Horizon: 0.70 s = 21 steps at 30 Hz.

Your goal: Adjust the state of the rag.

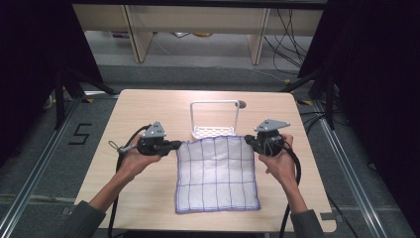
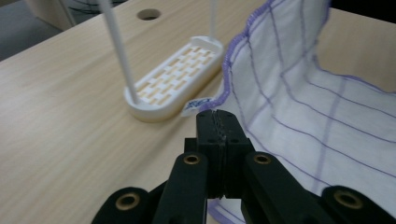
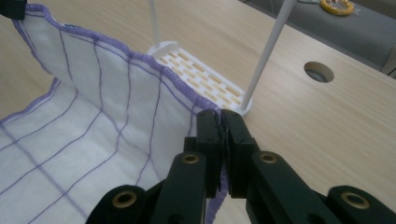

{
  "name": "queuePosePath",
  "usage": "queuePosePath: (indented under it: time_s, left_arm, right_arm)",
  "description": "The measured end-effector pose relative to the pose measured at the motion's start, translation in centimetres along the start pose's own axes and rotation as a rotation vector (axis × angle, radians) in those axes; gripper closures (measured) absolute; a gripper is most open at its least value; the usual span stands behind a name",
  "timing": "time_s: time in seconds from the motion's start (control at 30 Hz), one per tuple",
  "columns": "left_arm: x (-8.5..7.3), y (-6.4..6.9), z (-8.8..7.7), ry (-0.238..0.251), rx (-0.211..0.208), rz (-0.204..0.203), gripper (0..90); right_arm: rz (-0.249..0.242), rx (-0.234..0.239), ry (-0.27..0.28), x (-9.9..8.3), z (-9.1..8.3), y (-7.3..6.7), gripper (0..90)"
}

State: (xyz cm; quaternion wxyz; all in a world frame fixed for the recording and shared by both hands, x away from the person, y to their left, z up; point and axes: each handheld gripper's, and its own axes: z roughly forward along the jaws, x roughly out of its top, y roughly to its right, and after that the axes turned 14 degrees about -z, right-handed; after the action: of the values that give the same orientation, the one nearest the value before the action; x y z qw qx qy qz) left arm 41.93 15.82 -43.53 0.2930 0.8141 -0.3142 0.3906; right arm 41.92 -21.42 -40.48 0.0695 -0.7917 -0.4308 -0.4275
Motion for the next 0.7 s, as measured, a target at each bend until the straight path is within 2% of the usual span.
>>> queuePosePath:
  time_s: [0.1, 0.13, 0.2, 0.23, 0.3, 0.33, 0.4, 0.43, 0.47, 0.5, 0.53, 0.57, 0.6, 0.63, 0.7]
  left_arm:
    - [-1.6, 1.3, -1.0, -0.003, -0.022, 0.020, 88.7]
    - [-2.1, 1.7, -1.2, -0.004, -0.030, 0.022, 88.7]
    - [-3.1, 2.4, -1.8, -0.014, -0.028, 0.038, 88.7]
    - [-3.7, 2.7, -2.0, -0.021, -0.036, 0.036, 88.7]
    - [-4.9, 3.5, -2.2, -0.026, -0.049, 0.035, 88.7]
    - [-5.3, 3.7, -2.3, -0.046, -0.054, 0.044, 88.7]
    - [-6.2, 4.3, -2.4, -0.055, -0.063, 0.044, 88.6]
    - [-6.7, 4.6, -2.3, -0.060, -0.075, 0.044, 88.6]
    - [-7.0, 4.8, -2.3, -0.065, -0.078, 0.042, 88.6]
    - [-7.3, 5.2, -2.1, -0.060, -0.089, 0.041, 88.6]
    - [-7.6, 5.5, -2.1, -0.079, -0.082, 0.066, 88.6]
    - [-7.7, 5.6, -2.0, -0.092, -0.080, 0.084, 88.6]
    - [-8.0, 5.9, -1.9, -0.083, -0.090, 0.060, 88.6]
    - [-8.0, 5.9, -1.9, -0.103, -0.096, 0.070, 88.6]
    - [-8.3, 6.5, -1.8, -0.103, -0.097, 0.075, 88.6]
  right_arm:
    - [-0.019, 0.003, 0.020, -1.2, -1.3, -1.2, 87.1]
    - [-0.010, 0.015, 0.012, -1.4, -1.7, -1.7, 87.1]
    - [-0.035, 0.018, 0.003, -1.9, -2.4, -2.6, 87.1]
    - [-0.050, 0.018, 0.008, -2.1, -2.6, -2.9, 87.1]
    - [-0.034, 0.047, -0.010, -2.6, -2.9, -4.0, 87.1]
    - [-0.059, 0.050, -0.011, -3.0, -3.1, -4.4, 87.1]
    - [-0.077, 0.072, -0.012, -3.7, -3.0, -5.1, 87.0]
    - [-0.067, 0.067, -0.025, -4.2, -3.1, -5.6, 87.0]
    - [-0.084, 0.071, -0.035, -4.7, -3.1, -5.9, 87.0]
    - [-0.076, 0.076, -0.045, -5.0, -3.1, -6.2, 86.9]
    - [-0.083, 0.078, -0.048, -5.4, -3.1, -6.4, 86.9]
    - [-0.066, 0.090, -0.046, -5.9, -3.2, -6.6, 86.9]
    - [-0.071, 0.084, -0.044, -6.2, -3.3, -6.8, 86.9]
    - [-0.058, 0.087, -0.056, -6.4, -3.3, -7.0, 86.8]
    - [-0.059, 0.086, -0.063, -6.8, -3.4, -7.2, 86.8]
